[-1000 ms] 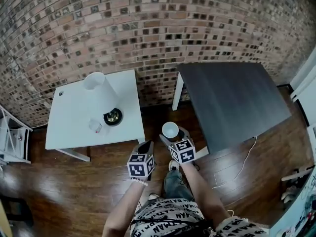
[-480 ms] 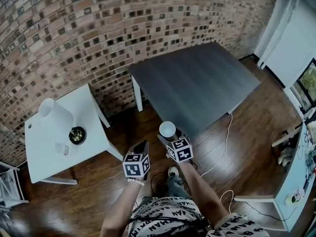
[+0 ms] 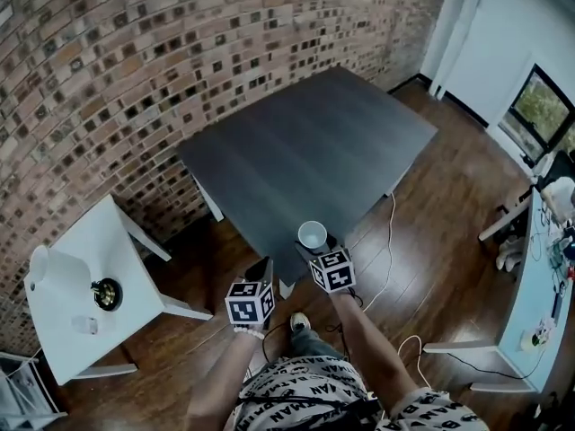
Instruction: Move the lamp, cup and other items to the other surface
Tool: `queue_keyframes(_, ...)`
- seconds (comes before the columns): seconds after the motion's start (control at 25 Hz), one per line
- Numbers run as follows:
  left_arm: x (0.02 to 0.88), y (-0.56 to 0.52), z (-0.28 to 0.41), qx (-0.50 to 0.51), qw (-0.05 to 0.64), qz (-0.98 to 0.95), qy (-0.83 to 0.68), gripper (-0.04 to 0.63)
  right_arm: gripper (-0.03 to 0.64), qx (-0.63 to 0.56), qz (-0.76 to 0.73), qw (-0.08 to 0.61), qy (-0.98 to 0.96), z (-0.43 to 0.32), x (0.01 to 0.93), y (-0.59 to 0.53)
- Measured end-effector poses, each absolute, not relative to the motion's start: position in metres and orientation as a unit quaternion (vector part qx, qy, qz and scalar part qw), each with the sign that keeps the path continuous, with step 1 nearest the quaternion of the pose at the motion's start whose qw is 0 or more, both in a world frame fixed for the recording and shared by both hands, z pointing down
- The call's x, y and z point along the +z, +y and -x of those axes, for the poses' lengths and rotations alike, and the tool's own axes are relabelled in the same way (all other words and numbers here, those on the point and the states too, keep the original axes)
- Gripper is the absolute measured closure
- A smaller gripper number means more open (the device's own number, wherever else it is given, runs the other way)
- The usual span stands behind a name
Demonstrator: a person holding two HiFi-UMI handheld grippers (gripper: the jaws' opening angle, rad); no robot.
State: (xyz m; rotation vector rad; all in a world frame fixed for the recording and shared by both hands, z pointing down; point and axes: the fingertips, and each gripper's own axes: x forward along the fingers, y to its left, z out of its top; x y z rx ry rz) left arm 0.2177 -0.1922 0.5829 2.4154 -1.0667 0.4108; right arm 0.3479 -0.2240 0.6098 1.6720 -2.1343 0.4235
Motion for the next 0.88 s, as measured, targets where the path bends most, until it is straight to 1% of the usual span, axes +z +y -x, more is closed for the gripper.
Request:
queue_keyframes(0.24,0.600,-0.214,-0.285,0.171,0.229,-0.891,-0.352,0.595,0.276,0.168,-0.628,0.196,-0.734,-0.424,0.634,-0.240)
queue_keyframes(0.44,0.615,-0.235,-0.327,0.183,0.231,-0.893,-0.339,0.595,0.276,0.176,-0.640,0.203,-0.719,-0.471,0.657,-0.254)
queue_keyframes(0.64,0.630,-0.254,-0.355,0.191,0.236,-0.892,-0.336,0.595,0.276,0.181,-0.648,0.207,-0.710,-0.506,0.680,-0.271)
queue_keyframes(0.88,0.645,-0.271,-0.373,0.199,0.240,-0.889,-0.335,0.595,0.276,0.189,-0.654,0.207,-0.703,-0.534,0.704,-0.288)
